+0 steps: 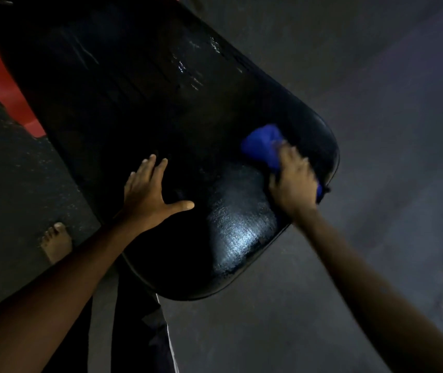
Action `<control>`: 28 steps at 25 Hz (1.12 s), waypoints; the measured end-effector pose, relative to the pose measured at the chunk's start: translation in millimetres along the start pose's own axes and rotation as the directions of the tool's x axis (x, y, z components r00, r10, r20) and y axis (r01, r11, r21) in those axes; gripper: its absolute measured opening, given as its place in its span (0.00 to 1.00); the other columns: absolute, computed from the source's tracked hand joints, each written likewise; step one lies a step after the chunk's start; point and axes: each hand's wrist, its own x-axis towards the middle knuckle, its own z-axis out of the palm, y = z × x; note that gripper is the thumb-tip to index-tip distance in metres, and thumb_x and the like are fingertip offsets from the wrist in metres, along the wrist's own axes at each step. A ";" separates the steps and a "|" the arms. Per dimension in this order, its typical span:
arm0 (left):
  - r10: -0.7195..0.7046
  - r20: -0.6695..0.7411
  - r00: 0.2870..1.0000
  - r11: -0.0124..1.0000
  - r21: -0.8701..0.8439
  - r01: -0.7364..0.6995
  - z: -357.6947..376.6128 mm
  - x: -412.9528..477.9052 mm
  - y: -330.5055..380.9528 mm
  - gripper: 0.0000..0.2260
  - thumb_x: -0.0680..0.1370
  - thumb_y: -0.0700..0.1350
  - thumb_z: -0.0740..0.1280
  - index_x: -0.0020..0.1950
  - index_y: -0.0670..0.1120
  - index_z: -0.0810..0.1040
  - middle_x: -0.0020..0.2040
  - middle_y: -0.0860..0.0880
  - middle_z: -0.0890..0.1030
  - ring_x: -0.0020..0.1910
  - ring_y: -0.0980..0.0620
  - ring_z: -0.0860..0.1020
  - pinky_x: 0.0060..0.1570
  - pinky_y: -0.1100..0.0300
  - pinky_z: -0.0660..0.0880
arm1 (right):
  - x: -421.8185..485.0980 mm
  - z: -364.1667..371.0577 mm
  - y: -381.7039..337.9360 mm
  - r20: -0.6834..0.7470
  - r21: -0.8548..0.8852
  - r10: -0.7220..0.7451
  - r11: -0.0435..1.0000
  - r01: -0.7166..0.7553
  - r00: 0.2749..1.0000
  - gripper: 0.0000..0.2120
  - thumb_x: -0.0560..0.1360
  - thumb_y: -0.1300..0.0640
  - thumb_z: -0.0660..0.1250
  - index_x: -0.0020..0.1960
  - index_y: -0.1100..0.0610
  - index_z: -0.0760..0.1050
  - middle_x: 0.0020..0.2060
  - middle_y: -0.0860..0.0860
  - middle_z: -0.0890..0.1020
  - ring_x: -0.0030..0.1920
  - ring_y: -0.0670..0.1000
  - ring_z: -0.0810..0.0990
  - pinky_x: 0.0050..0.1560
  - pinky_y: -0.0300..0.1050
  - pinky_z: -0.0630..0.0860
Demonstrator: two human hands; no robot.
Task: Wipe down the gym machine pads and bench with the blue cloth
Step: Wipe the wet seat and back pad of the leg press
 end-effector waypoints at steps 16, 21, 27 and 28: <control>-0.065 0.079 0.995 0.995 0.079 0.059 -8.0 1.6 11.1 0.52 0.67 0.68 0.72 0.81 0.48 0.51 0.82 0.45 0.47 0.80 0.47 0.45 0.76 0.45 0.45 | -11.7 -1.8 30.3 -0.061 -0.021 0.043 0.999 -0.044 0.997 0.25 0.81 0.49 0.61 0.76 0.55 0.64 0.75 0.58 0.67 0.73 0.63 0.68 0.73 0.60 0.66; -0.060 0.093 0.994 0.996 0.067 0.054 -6.8 1.2 8.4 0.52 0.67 0.68 0.72 0.81 0.48 0.51 0.82 0.45 0.47 0.80 0.47 0.45 0.76 0.43 0.45 | 85.4 -11.3 37.4 -0.104 0.059 0.325 0.946 -0.320 0.940 0.24 0.79 0.47 0.59 0.71 0.58 0.65 0.70 0.61 0.71 0.63 0.67 0.74 0.60 0.62 0.74; -0.001 0.188 0.982 0.996 0.090 -0.016 -4.6 -0.5 20.9 0.50 0.70 0.69 0.68 0.82 0.51 0.47 0.82 0.47 0.42 0.80 0.49 0.41 0.77 0.42 0.42 | -58.0 18.8 -33.7 0.018 0.037 -0.103 0.994 0.102 0.995 0.28 0.80 0.46 0.61 0.77 0.51 0.62 0.77 0.55 0.65 0.72 0.62 0.69 0.68 0.59 0.71; 0.047 0.184 0.982 0.992 0.110 -0.068 2.1 -5.4 26.9 0.51 0.67 0.74 0.64 0.81 0.53 0.47 0.82 0.47 0.41 0.80 0.49 0.40 0.77 0.42 0.42 | -61.0 18.5 -26.9 0.023 0.045 -0.161 0.986 0.159 0.987 0.28 0.79 0.47 0.62 0.78 0.50 0.61 0.77 0.54 0.65 0.73 0.60 0.68 0.69 0.58 0.69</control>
